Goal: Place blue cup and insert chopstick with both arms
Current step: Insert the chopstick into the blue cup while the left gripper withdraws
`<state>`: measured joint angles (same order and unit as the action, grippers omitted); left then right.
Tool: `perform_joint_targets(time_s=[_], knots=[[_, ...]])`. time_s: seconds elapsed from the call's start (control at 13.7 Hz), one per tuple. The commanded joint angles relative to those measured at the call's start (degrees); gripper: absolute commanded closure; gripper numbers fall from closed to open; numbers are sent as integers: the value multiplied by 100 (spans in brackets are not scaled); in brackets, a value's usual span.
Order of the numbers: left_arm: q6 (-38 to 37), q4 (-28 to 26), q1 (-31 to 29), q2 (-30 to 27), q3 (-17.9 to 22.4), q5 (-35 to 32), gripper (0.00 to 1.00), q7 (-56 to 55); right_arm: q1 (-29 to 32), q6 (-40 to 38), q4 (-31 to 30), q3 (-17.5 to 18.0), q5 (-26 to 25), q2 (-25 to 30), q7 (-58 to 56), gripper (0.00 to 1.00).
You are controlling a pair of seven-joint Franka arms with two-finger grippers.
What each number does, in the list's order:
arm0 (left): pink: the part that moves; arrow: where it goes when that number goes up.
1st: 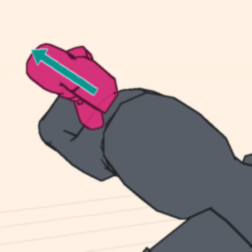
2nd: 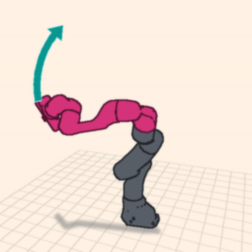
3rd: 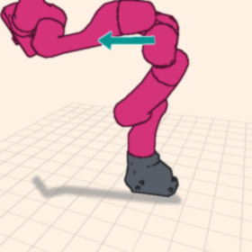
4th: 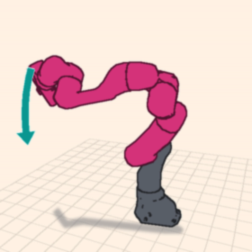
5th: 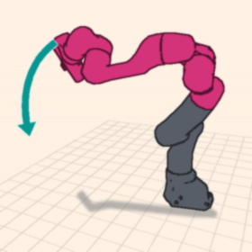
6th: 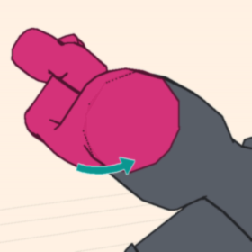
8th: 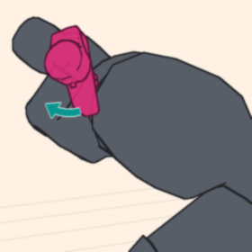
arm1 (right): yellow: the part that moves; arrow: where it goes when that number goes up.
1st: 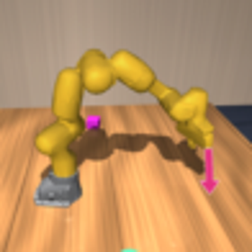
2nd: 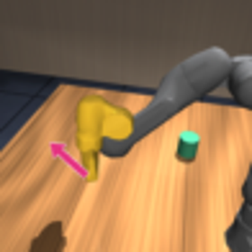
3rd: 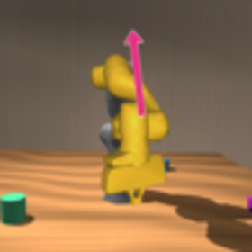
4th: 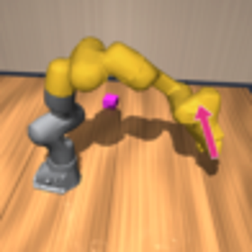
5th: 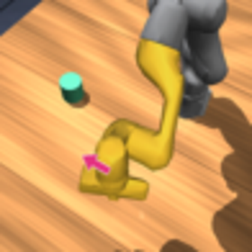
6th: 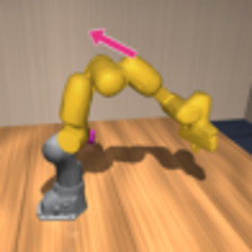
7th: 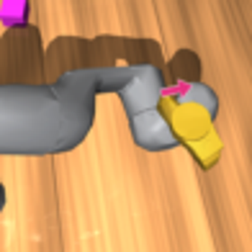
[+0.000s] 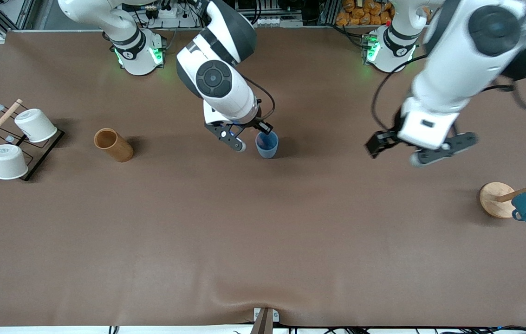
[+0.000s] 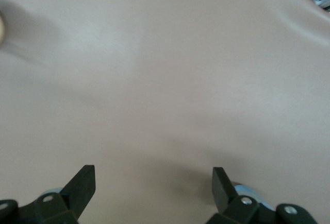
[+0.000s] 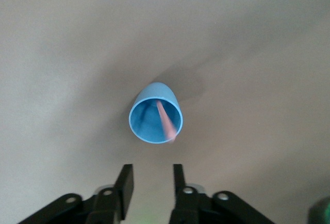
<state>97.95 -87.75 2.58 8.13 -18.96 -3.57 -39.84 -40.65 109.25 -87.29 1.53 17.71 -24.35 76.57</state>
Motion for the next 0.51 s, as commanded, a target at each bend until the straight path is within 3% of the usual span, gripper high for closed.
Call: perform_joint_targets(time_s=[0.0,0.22,0.44], knots=[[-250,-58,-424,-364,-99,-12,0,843,241,-376,255,6,-74,115,121,0],[-574,-66,-469,-584,373,6,0,2074,995,-1640,1098,14,-30,106,-10,0],[-821,-93,-460,-742,1032,276,0,3251,1742,-2257,1407,58,-39,185,-868,0]])
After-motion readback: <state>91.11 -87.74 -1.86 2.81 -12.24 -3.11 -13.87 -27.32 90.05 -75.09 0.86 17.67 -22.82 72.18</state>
